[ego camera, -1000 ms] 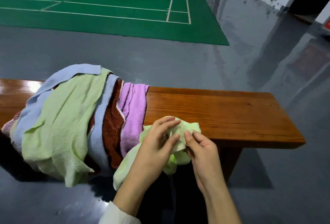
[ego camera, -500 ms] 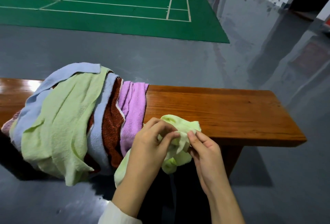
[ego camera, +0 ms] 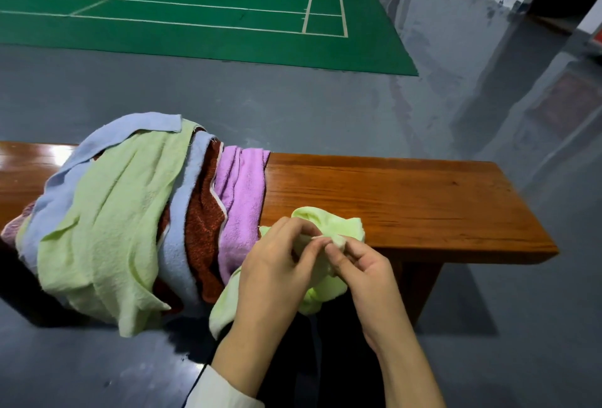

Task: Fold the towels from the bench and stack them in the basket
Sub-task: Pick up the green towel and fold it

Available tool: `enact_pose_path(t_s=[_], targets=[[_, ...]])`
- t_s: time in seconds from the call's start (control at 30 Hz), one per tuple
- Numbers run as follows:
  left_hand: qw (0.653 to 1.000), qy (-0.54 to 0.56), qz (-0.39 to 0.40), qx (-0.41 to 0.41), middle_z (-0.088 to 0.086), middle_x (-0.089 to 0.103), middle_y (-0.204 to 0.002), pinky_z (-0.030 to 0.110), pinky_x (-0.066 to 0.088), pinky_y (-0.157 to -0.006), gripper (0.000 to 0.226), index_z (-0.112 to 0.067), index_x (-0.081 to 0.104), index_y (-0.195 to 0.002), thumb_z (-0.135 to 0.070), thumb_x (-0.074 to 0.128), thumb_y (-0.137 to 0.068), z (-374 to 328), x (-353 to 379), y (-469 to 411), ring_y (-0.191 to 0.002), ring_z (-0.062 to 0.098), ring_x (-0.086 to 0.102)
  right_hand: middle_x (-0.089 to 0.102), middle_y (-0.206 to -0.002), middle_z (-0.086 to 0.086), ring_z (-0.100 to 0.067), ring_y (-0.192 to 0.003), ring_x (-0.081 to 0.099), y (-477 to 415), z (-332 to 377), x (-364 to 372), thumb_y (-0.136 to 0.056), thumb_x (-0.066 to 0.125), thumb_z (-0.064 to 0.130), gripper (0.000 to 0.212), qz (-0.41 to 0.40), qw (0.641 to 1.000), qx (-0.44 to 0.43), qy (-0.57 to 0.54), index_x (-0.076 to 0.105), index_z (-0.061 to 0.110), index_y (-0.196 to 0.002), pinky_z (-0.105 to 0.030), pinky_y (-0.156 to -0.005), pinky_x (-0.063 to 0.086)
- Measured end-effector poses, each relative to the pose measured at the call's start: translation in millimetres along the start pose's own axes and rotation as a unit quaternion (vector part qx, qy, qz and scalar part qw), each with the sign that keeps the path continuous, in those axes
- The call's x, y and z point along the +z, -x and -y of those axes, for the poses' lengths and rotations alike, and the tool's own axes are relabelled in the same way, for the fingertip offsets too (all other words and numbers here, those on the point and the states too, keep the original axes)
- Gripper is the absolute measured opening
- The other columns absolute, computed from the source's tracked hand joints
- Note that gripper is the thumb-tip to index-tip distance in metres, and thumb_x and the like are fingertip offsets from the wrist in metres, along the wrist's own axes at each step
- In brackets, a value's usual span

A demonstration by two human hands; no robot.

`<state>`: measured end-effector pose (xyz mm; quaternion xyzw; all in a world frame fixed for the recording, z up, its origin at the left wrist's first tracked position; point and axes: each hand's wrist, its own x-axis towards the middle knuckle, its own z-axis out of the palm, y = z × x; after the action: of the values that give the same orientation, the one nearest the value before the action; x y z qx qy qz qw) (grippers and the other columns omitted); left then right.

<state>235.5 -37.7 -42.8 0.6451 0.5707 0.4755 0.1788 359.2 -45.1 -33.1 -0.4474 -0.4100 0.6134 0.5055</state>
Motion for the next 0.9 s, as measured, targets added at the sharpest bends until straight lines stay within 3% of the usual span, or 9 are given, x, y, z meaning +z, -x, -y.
enact_pose_path(t_s=[0.1,0.17,0.33,0.43,0.5,0.57,0.67,0.77,0.9], targets=[[0.996,-0.081,0.041,-0.008,-0.016,0.052,-0.059,0.023,0.037,-0.056,0.032,-0.024,0.058,-0.074,-0.056,0.065,-0.079,8,-7,-2,-0.063,0.002,0.05,0.074,-0.094,-0.01,-0.016,-0.086,0.067,-6,-9,-2,-0.095,0.05,0.013,0.019,-0.075,0.997,0.0,0.009,0.069,0.007,-0.096,-0.031,-0.082,0.053],[0.989,-0.113,0.088,0.024,-0.017,0.045,-0.051,0.025,0.034,-0.053,0.044,-0.025,0.056,-0.069,-0.069,0.056,-0.076,23,-17,-8,-0.06,0.002,0.046,0.072,-0.091,-0.009,-0.016,-0.083,0.065,-11,-13,-7,-0.098,0.047,0.015,0.021,-0.141,0.99,-0.008,-0.008,0.066,0.006,-0.096,-0.031,-0.079,0.051],[0.979,-0.138,0.137,0.053,-0.011,0.045,-0.051,0.033,0.042,-0.051,0.056,-0.023,0.051,-0.063,-0.077,0.047,-0.074,70,-56,-14,-0.05,0.001,0.042,0.059,-0.073,0.003,-0.005,-0.066,0.05,-16,-19,-20,-0.101,0.042,0.02,0.024,-0.25,0.968,-0.035,0.014,0.058,0.007,-0.089,-0.02,-0.06,0.042],[0.973,-0.146,0.157,0.082,-0.009,0.043,-0.054,0.028,0.041,-0.054,0.058,-0.018,0.052,-0.062,-0.073,0.047,-0.08,82,-70,-18,-0.056,0.002,0.044,0.058,-0.073,0.001,-0.009,-0.068,0.05,-17,-24,-19,-0.101,0.042,0.02,0.025,-0.272,0.961,-0.05,0.03,0.058,0.009,-0.085,-0.026,-0.064,0.04],[0.966,-0.136,0.182,0.125,-0.011,0.048,-0.06,0.019,0.038,-0.066,0.057,-0.016,0.052,-0.061,-0.068,0.048,-0.085,89,-75,-21,-0.07,0.003,0.047,0.059,-0.074,0.001,-0.009,-0.069,0.051,-18,-26,-17,-0.101,0.042,0.02,0.025,-0.28,0.957,-0.062,0.038,0.058,0.011,-0.084,-0.027,-0.065,0.041],[0.968,-0.105,0.187,0.128,-0.012,0.058,-0.071,0.021,0.042,-0.078,0.049,-0.017,0.058,-0.065,-0.062,0.053,-0.085,91,-79,-23,-0.085,0.008,0.054,0.059,-0.074,0.002,-0.008,-0.069,0.051,-19,-26,-16,-0.101,0.042,0.02,0.026,-0.286,0.955,-0.067,0.038,0.058,0.013,-0.082,-0.026,-0.064,0.042],[0.984,0.007,0.173,0.033,-0.012,0.043,-0.058,0.024,0.037,-0.055,0.045,-0.023,0.047,-0.06,-0.061,0.06,-0.079,78,-79,-26,-0.058,0.005,0.045,0.06,-0.076,0.001,-0.009,-0.071,0.052,-21,-25,-19,-0.102,0.042,0.019,0.026,-0.29,0.954,-0.067,0.032,0.058,0.014,-0.082,-0.026,-0.066,0.043],[0.986,0.057,0.153,0.03,-0.003,0.036,-0.055,0.02,0.028,-0.05,0.039,-0.023,0.043,-0.058,-0.051,0.059,-0.08,64,-76,-35,-0.053,0.005,0.036,0.059,-0.074,0.001,-0.007,-0.07,0.051,-24,-22,-27,-0.102,0.042,0.019,0.027,-0.307,0.948,-0.081,0.03,0.058,0.015,-0.081,-0.024,-0.066,0.043],[0.962,-0.144,0.194,0.126,0.001,0.037,-0.051,0.03,0.034,-0.051,0.054,-0.016,0.039,-0.056,-0.058,0.037,-0.091,78,-84,-56,-0.049,0.012,0.039,0.055,-0.069,0.007,0.002,-0.06,0.048,-27,-21,-36,-0.102,0.042,0.019,0.027,-0.306,0.944,-0.11,0.053,0.057,0.016,-0.079,-0.015,-0.059,0.041]])
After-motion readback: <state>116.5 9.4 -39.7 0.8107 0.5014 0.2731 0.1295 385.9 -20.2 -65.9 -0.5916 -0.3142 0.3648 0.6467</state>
